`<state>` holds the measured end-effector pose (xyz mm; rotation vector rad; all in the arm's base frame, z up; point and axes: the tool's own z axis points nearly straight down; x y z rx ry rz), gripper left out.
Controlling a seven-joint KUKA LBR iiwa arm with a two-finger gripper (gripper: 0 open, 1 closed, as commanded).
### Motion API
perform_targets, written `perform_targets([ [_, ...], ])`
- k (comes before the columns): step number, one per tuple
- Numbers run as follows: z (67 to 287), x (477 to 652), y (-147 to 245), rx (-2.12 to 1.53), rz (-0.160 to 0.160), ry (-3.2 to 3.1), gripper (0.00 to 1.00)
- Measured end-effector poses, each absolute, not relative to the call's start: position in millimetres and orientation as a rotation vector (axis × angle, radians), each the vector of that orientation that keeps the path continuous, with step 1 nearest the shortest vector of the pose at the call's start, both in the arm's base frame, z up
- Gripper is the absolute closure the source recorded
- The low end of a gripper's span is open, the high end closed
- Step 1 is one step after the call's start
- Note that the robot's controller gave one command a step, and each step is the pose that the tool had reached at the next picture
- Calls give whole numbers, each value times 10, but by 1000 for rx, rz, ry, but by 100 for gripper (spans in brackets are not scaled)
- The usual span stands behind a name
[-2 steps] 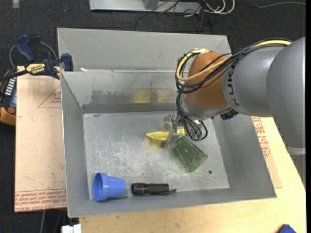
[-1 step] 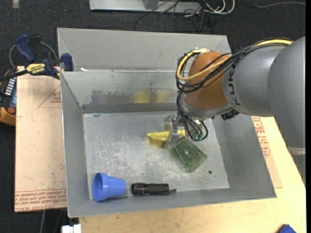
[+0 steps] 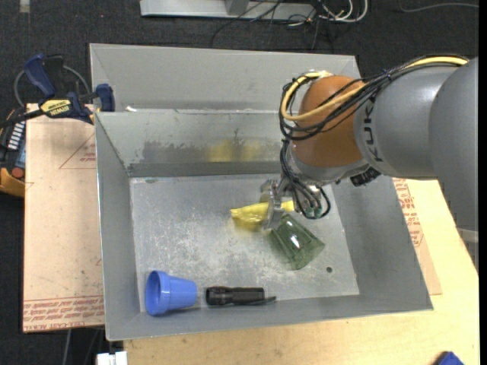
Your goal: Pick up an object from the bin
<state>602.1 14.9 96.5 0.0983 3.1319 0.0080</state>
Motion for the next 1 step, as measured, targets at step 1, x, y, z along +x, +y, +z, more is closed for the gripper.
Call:
perform_targets([
  [1,1173,6030,148,98,8,3128,100],
])
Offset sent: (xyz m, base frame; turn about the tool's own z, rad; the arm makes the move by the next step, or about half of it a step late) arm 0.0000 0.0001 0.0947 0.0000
